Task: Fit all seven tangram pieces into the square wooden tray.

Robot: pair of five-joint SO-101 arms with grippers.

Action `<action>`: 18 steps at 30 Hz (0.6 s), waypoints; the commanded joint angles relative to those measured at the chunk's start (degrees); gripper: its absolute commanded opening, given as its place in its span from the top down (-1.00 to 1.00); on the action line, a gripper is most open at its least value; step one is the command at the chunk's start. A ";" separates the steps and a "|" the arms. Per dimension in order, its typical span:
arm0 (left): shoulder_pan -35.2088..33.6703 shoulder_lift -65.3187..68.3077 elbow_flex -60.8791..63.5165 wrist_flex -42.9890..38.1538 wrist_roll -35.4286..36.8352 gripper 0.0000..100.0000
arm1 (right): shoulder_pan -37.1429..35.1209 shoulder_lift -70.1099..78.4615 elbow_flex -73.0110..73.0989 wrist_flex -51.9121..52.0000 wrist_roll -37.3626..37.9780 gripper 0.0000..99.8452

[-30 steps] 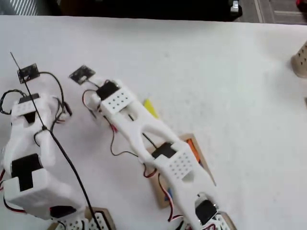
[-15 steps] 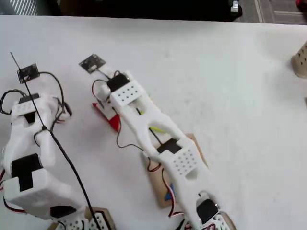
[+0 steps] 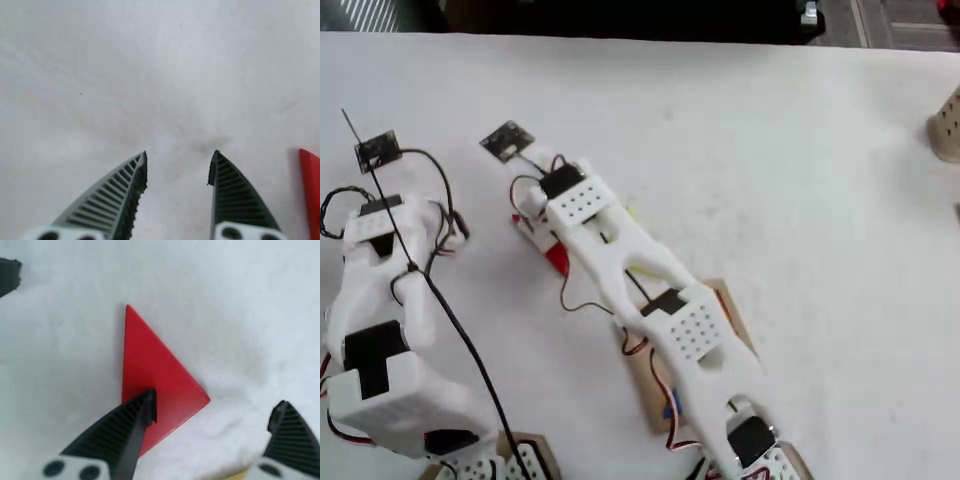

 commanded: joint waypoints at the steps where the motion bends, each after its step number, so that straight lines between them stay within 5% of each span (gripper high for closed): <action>1: 0.22 -3.38 -1.05 -1.14 0.26 0.59 | -0.31 -0.13 -1.14 -1.01 2.64 0.30; 5: 0.22 -3.38 -1.05 -1.14 0.26 0.59 | -3.03 -0.04 -1.14 -1.01 8.00 0.30; 18: 0.22 -3.38 -0.97 -0.97 0.18 0.59 | -3.30 -0.04 -1.14 0.57 8.53 0.30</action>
